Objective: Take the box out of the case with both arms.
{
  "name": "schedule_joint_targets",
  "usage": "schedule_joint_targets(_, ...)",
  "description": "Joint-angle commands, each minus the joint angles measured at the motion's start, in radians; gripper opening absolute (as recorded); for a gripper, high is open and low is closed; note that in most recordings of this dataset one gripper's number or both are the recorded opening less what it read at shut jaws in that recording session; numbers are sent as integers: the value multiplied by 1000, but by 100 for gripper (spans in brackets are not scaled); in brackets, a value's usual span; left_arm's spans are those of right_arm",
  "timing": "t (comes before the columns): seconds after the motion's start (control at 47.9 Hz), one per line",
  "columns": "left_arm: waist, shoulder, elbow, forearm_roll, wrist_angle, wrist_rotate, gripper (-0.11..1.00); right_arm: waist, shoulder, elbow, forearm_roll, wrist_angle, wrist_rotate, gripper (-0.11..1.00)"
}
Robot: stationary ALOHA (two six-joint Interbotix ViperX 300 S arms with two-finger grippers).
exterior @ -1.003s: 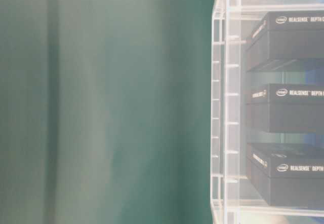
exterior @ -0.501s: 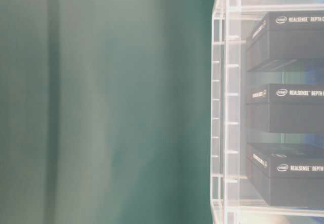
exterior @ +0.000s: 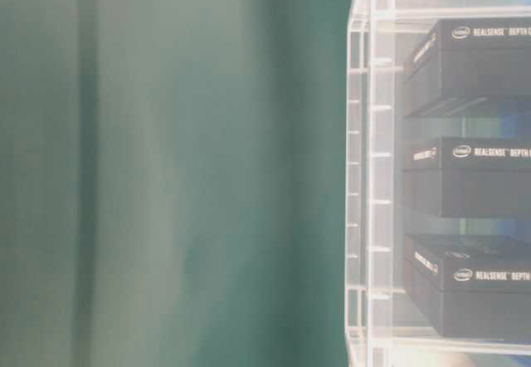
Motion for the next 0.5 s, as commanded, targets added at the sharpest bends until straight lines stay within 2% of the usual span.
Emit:
schedule_joint_targets(0.0, 0, 18, -35, 3, 40, -2, 0, -3, 23, -48, 0, 48, 21, 0)
schedule_joint_targets(0.125, 0, 23, -40, 3, 75, -34, 0, -3, 35, -52, 0, 86, 38, 0)
schedule_joint_targets(0.23, 2, 29, -60, 3, 137, -94, 0, -3, 37, -58, 0, 135, 60, 0)
schedule_joint_targets(0.355, 0, 44, -109, 3, 325, -158, 0, -3, 38, -91, 0, 291, 97, 0)
schedule_joint_targets(0.48, 0, 72, -176, 3, 569, -196, 0, -3, 43, -130, 0, 515, 137, 0)
